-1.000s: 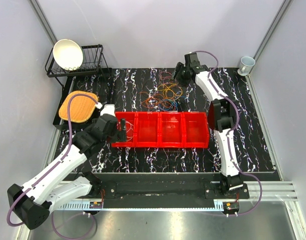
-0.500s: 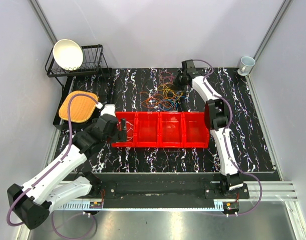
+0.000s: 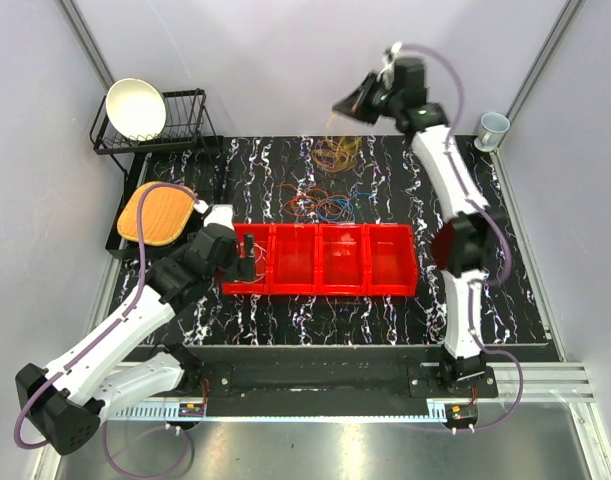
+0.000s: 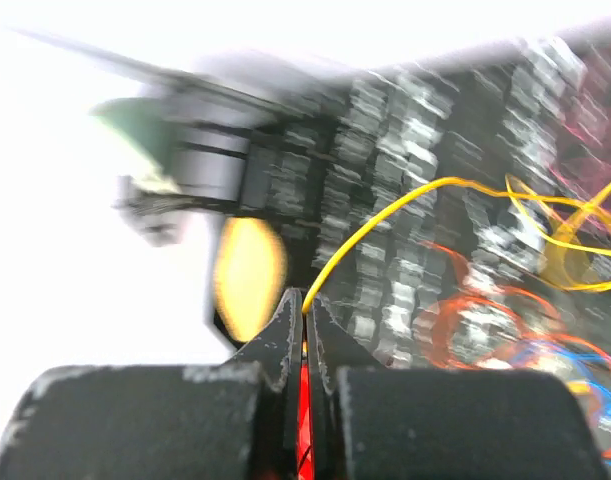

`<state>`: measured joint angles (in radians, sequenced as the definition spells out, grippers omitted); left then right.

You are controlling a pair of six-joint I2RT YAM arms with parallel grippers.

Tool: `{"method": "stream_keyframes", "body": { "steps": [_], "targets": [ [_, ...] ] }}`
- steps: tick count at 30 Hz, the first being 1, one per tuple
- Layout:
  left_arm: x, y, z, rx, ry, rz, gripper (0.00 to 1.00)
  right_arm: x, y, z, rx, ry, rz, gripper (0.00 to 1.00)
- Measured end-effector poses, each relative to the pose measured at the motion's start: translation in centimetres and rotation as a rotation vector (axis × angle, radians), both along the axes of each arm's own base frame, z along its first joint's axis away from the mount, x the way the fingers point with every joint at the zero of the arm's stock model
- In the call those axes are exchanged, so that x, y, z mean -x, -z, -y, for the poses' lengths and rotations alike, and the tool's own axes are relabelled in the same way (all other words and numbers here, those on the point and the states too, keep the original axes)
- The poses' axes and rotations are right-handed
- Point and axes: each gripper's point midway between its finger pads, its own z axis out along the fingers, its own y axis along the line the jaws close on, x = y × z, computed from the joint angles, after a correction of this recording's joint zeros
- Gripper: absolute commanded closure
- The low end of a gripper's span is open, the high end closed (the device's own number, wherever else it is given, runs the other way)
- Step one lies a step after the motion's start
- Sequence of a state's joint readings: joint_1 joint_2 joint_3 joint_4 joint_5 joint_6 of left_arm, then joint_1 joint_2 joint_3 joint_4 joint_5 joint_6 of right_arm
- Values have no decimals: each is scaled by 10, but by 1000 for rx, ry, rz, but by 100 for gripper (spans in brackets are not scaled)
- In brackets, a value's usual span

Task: Untangle the cables

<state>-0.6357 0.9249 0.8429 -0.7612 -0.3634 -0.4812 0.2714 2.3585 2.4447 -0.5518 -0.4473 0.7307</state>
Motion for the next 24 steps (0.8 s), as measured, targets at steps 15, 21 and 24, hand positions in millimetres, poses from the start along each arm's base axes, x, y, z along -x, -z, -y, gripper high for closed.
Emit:
{"method": "stream_keyframes", "body": {
  "steps": [15, 21, 24],
  "targets": [
    [-43, -110, 67, 251, 190, 255, 12, 123, -150, -1, -173, -245, 275, 100],
    [-60, -115, 79, 241, 206, 273, 12, 143, -131, -7, -194, -336, 202, 100],
    [-64, -119, 81, 235, 211, 281, 12, 162, -137, -6, -209, -384, 205, 100]
  ]
}}
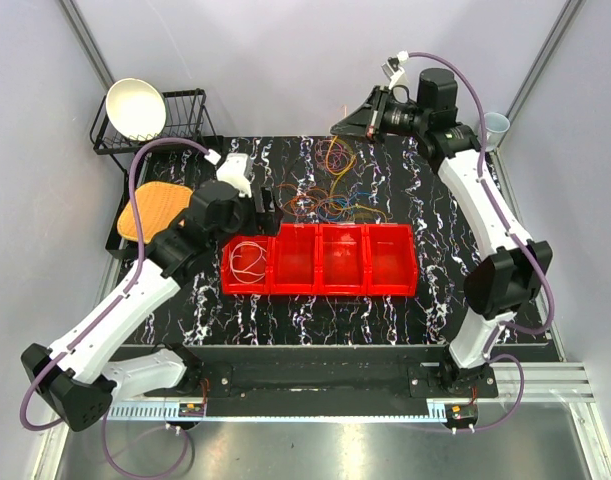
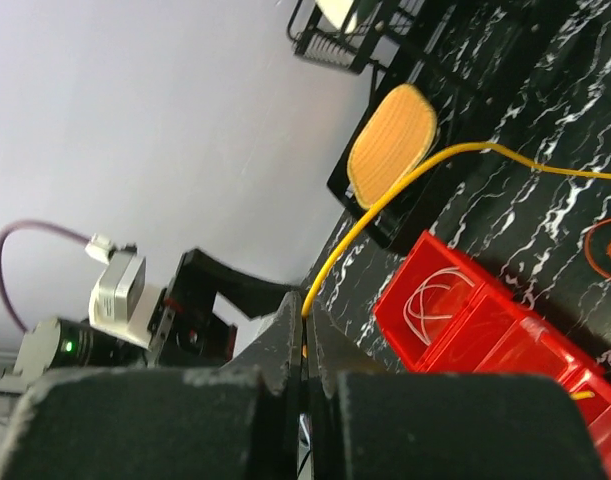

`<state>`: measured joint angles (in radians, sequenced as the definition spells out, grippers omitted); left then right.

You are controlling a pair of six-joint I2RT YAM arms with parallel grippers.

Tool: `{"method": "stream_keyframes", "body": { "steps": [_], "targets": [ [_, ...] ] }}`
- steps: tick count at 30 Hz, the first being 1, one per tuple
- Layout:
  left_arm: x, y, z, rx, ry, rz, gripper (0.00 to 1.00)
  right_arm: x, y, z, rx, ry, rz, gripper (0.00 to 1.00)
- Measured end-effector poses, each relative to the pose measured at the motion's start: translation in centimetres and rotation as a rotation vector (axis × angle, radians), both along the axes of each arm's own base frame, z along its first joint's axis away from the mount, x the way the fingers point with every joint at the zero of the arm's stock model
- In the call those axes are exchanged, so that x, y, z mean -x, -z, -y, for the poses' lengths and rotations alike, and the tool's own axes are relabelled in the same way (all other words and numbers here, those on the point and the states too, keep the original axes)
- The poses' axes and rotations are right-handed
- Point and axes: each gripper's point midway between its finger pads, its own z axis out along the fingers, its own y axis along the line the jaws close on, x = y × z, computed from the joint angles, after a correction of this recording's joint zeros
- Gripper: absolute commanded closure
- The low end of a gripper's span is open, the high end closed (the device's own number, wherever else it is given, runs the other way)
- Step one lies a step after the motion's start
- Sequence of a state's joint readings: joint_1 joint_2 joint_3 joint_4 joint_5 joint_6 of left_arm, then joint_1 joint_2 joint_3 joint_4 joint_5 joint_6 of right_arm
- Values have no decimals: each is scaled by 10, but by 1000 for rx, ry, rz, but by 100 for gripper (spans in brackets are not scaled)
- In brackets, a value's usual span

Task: Untangle the cables

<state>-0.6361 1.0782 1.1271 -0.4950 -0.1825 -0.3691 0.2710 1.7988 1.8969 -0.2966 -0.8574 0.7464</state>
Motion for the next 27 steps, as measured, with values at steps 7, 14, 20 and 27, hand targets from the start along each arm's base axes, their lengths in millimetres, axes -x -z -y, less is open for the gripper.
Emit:
{"method": "stream_keyframes", "body": {
  "steps": [7, 14, 20, 27],
  "targets": [
    [-11, -27, 11, 62, 18, 80, 12, 28, -20, 0, -30, -79, 36, 100],
    [-22, -35, 35, 114, 99, 148, 12, 49, -36, -2, -95, -165, 29, 100],
    [-37, -14, 71, 131, 209, 130, 12, 74, -61, 0, -165, -228, 52, 100],
    [-51, 23, 103, 143, 305, 82, 12, 96, -91, 3, -240, -276, 87, 100]
  ]
}}
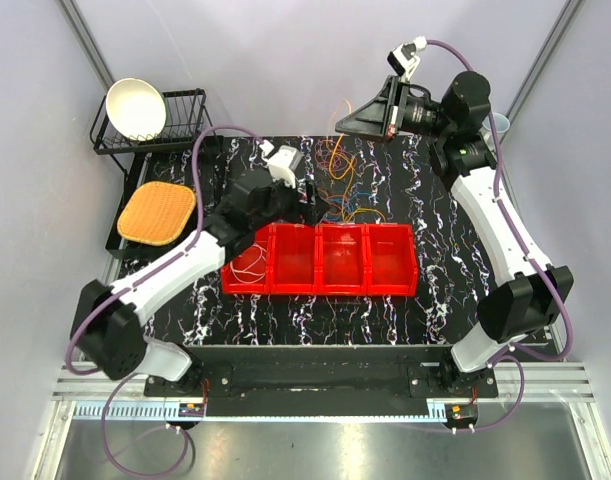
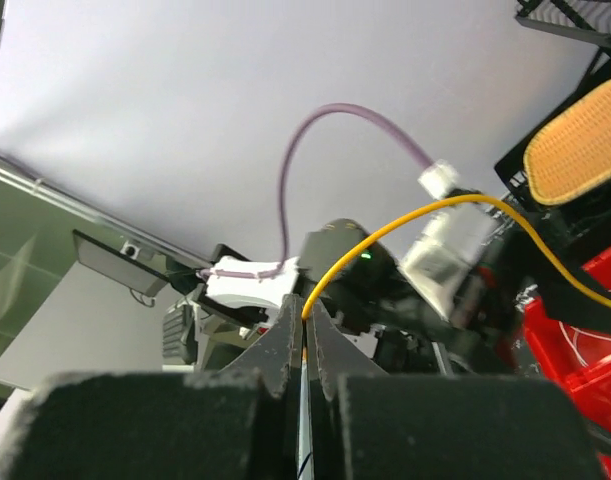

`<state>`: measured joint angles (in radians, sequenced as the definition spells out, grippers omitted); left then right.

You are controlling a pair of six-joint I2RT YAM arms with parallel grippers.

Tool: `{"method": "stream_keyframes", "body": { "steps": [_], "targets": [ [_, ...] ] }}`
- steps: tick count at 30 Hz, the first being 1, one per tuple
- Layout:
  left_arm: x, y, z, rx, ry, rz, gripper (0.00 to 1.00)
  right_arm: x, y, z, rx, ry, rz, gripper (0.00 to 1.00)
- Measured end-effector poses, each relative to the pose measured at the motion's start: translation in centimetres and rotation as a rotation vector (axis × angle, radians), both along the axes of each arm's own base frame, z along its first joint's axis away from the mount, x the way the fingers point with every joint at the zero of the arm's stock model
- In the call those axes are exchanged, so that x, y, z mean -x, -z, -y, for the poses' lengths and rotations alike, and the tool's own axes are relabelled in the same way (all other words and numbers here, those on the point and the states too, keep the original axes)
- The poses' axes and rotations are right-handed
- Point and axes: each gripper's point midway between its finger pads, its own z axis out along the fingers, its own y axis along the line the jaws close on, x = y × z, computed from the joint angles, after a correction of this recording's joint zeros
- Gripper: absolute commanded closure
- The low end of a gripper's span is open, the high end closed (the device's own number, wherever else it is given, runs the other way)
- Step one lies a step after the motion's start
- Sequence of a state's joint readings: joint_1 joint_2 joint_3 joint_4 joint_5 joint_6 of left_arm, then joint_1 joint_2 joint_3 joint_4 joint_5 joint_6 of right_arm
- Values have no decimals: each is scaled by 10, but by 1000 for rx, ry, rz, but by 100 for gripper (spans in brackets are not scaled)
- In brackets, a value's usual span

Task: Untangle the cables

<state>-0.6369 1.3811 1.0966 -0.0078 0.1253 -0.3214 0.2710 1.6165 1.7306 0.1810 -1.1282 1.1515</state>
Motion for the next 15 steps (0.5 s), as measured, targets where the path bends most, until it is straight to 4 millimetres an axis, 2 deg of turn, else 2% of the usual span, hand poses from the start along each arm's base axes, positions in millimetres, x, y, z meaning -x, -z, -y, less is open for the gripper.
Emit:
{"method": "stream_keyframes", "body": {
  "steps": [8, 15],
  "targets": [
    [-11, 33, 33, 50, 86, -62, 13, 7, -9, 1, -36, -29, -17, 100],
    [-19, 54, 48, 83, 100, -105, 18, 9, -14, 1, -49, -38, -21, 100]
  ]
}}
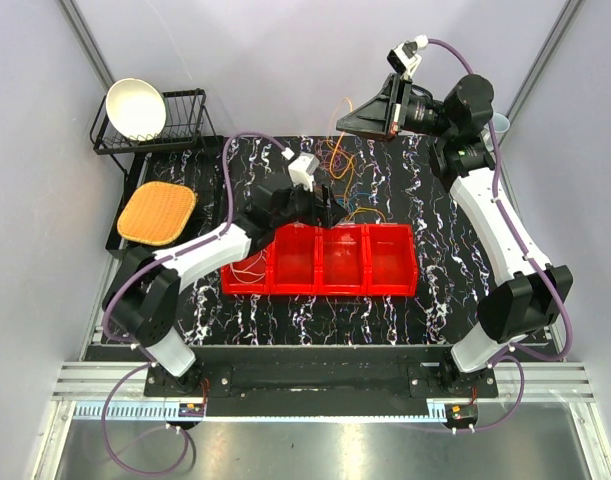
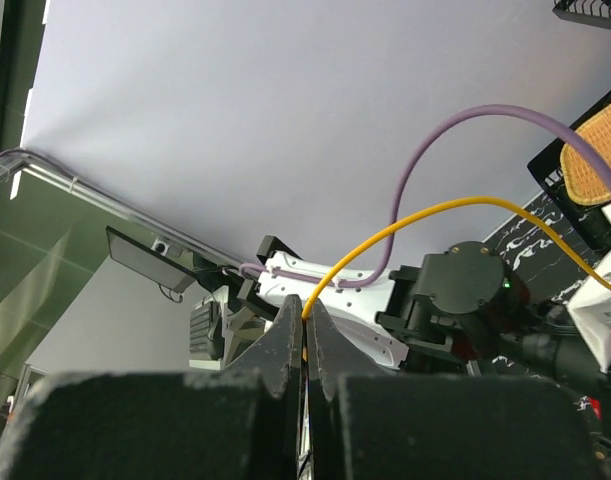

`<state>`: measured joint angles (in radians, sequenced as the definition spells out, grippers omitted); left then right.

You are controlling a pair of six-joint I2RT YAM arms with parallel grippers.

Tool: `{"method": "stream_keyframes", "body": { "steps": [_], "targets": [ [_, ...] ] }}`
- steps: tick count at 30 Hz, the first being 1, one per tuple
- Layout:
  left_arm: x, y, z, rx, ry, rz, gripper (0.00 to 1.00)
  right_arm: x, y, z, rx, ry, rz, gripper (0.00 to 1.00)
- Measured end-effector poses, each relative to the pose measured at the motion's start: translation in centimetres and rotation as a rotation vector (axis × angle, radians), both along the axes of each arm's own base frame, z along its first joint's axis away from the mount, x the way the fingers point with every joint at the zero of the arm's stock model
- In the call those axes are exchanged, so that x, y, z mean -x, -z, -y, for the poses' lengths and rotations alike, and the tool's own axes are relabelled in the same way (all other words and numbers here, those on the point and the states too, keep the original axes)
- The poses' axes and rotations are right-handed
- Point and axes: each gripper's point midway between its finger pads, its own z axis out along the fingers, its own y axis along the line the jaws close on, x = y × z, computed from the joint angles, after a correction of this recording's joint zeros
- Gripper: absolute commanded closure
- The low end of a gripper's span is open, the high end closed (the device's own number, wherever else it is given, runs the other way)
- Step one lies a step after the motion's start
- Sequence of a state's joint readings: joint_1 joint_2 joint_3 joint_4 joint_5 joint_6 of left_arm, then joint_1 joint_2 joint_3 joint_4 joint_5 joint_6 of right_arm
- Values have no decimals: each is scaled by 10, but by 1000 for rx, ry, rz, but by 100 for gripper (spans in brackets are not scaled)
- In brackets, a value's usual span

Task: Untangle the cables

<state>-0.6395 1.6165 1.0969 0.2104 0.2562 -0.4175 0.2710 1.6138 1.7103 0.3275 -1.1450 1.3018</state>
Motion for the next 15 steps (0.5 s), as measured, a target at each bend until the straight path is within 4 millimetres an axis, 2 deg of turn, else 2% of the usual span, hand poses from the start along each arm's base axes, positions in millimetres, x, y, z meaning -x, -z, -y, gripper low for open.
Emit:
{"method": "stream_keyframes", "body": {
  "steps": [4, 6, 7, 9, 10, 12, 15],
  "targets": [
    [-5, 13, 8, 10, -1, -26, 22, 1, -1, 0, -6, -4, 0, 100],
    [-8, 17, 12, 14, -2, -36, 32, 1, -1, 0, -8, -5, -5, 100],
    [-9, 18, 14, 17, -3, -41, 52, 1, -1, 0, -9, -6, -6, 100],
    [-14, 17, 20, 26, -2, -40, 75, 1, 0, 0, -12, -8, -9, 100],
    [-16, 15, 22, 37, -5, -41, 93, 1, 1, 0, -12, -9, -13, 100],
    [-20, 10, 28, 56, -3, -36, 100, 0, 3, 0, -12, -8, -22, 100],
    [-22, 3, 32, 77, 5, -26, 100, -3, 8, 2, -10, -4, -42, 100]
  ]
}}
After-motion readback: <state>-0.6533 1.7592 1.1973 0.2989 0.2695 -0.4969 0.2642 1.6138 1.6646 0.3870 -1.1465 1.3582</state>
